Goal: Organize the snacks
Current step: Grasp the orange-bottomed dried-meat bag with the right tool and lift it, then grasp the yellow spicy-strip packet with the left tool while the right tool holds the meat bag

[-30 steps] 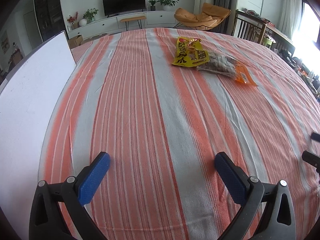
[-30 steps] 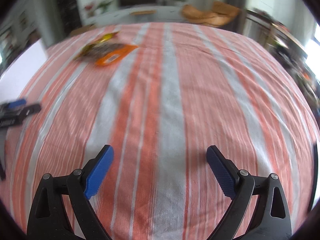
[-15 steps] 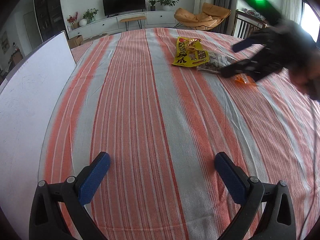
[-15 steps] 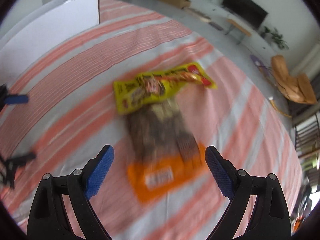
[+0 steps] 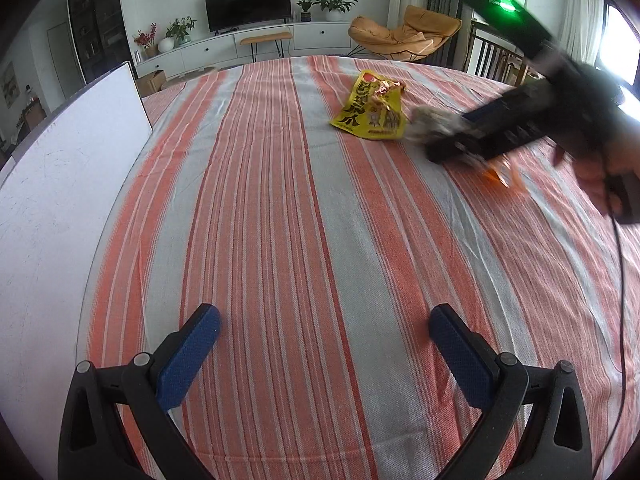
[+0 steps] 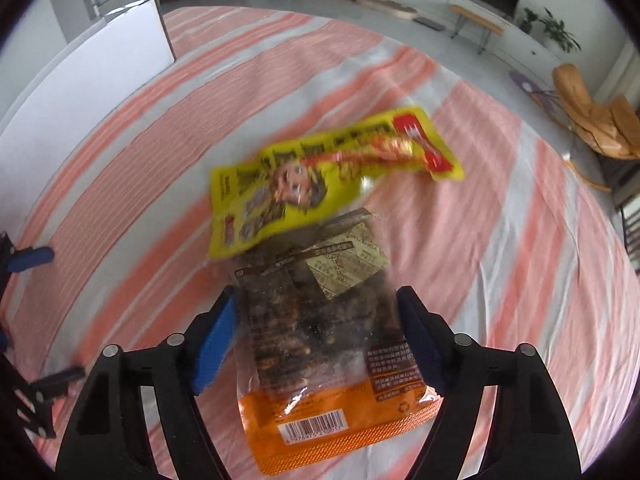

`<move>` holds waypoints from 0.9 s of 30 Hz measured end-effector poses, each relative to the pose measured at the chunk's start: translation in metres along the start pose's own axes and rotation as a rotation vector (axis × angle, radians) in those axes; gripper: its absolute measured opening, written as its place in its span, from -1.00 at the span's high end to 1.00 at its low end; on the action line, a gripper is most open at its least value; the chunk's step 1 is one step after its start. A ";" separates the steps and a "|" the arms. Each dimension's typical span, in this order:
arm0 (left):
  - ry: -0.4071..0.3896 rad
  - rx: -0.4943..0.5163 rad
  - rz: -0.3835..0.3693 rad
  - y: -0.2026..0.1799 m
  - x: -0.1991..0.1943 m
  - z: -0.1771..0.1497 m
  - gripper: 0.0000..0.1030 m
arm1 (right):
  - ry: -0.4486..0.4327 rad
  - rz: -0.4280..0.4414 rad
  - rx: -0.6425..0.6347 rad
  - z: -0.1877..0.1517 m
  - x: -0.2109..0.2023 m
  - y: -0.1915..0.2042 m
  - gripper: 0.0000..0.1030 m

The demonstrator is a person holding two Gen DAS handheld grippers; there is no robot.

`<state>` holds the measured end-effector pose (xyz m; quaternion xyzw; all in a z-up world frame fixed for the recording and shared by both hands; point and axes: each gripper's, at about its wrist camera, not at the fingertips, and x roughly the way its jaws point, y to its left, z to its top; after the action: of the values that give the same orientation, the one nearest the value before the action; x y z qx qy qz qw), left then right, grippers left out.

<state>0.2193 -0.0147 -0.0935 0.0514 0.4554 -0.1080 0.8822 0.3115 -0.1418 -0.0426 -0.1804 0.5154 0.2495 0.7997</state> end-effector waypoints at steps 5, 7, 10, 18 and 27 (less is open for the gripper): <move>0.000 0.000 0.000 0.000 0.000 0.000 -1.00 | -0.032 -0.014 0.074 -0.051 -0.027 0.006 -0.51; 0.000 0.000 0.000 0.000 0.000 0.000 -1.00 | -0.052 -0.032 0.123 -0.079 -0.040 0.010 -0.51; 0.000 0.000 -0.001 0.000 0.000 0.000 -1.00 | -0.070 -0.108 0.194 -0.121 -0.059 0.016 -0.51; 0.000 0.001 -0.001 0.000 0.000 0.000 -1.00 | -0.212 -0.227 0.310 -0.209 -0.097 0.047 -0.62; -0.001 -0.027 0.016 -0.001 0.001 0.001 -1.00 | -0.206 -0.213 0.398 -0.203 -0.089 0.034 -0.77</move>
<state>0.2204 -0.0159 -0.0932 0.0432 0.4561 -0.0947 0.8838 0.1120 -0.2443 -0.0437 -0.0461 0.4482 0.0746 0.8896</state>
